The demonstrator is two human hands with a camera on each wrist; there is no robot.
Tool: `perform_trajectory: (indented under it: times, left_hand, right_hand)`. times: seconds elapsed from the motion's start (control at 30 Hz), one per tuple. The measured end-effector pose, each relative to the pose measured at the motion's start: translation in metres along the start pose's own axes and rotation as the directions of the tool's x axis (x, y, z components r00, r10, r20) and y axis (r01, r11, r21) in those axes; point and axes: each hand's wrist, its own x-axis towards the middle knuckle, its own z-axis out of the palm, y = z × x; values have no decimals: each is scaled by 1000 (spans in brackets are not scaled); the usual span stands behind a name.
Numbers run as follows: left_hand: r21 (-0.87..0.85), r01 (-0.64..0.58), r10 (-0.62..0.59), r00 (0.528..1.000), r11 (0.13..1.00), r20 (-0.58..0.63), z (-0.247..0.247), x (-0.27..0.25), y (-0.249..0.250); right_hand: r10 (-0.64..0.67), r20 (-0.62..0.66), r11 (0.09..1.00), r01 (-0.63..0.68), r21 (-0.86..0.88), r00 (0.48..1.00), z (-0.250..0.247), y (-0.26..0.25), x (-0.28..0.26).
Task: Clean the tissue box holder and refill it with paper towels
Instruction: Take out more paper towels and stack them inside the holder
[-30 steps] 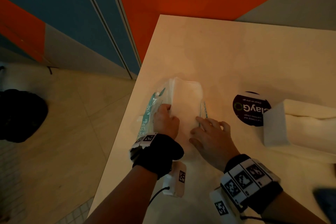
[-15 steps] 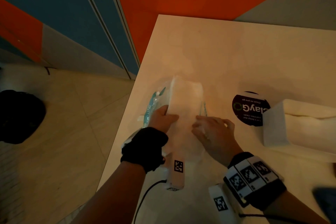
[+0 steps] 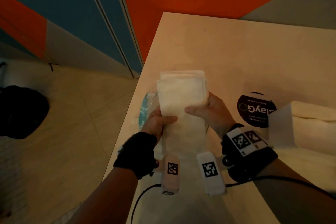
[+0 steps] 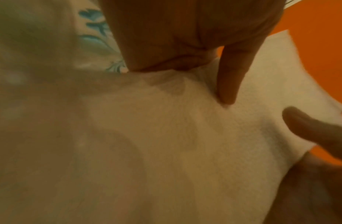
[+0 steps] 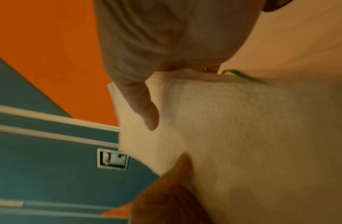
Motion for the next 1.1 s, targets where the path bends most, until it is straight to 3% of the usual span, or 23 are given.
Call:
perform_trajectory:
  times: [0.1, 0.17, 0.3, 0.5, 0.57, 0.63, 0.73, 0.83, 0.93, 1.1]
  left_hand:
    - [55, -2, 1, 1000, 999, 8, 6, -3, 0]
    - [79, -23, 22, 999, 997, 23, 9, -4, 1]
    - [112, -6, 9, 1000, 994, -21, 16, -5, 9]
    - [131, -60, 65, 997, 990, -33, 27, -12, 15]
    - [110, -48, 51, 998, 993, -24, 21, -15, 16]
    - [75, -23, 22, 1000, 997, 3, 12, -22, 16]
    - [-100, -10, 16, 997, 995, 69, 10, -34, 10]
    - [-205, -25, 34, 998, 978, 44, 29, -43, 5]
    - [-174, -48, 38, 997, 983, -65, 44, -45, 8]
    - [-45, -57, 55, 997, 997, -50, 34, -58, 15]
  right_hand:
    - [-71, -60, 997, 71, -7, 996, 5, 2, -2]
    - [-57, -154, 993, 72, 93, 986, 4, 2, -2]
    - [-51, -116, 992, 63, 105, 992, 8, 2, -4]
    - [-10, -197, 992, 35, 125, 980, 3, -4, -4]
    - [31, -214, 955, 34, 294, 976, -5, -8, -5]
    - [106, -225, 850, 30, 526, 969, -16, -11, -2]
    - [205, -175, 696, -18, 718, 963, -34, -11, 2]
    - [226, -128, 661, -55, 748, 966, -35, -9, -5]
    - [179, -78, 626, -52, 778, 981, -32, -3, -21]
    - [49, 19, 656, -47, 753, 999, -77, -9, -44]
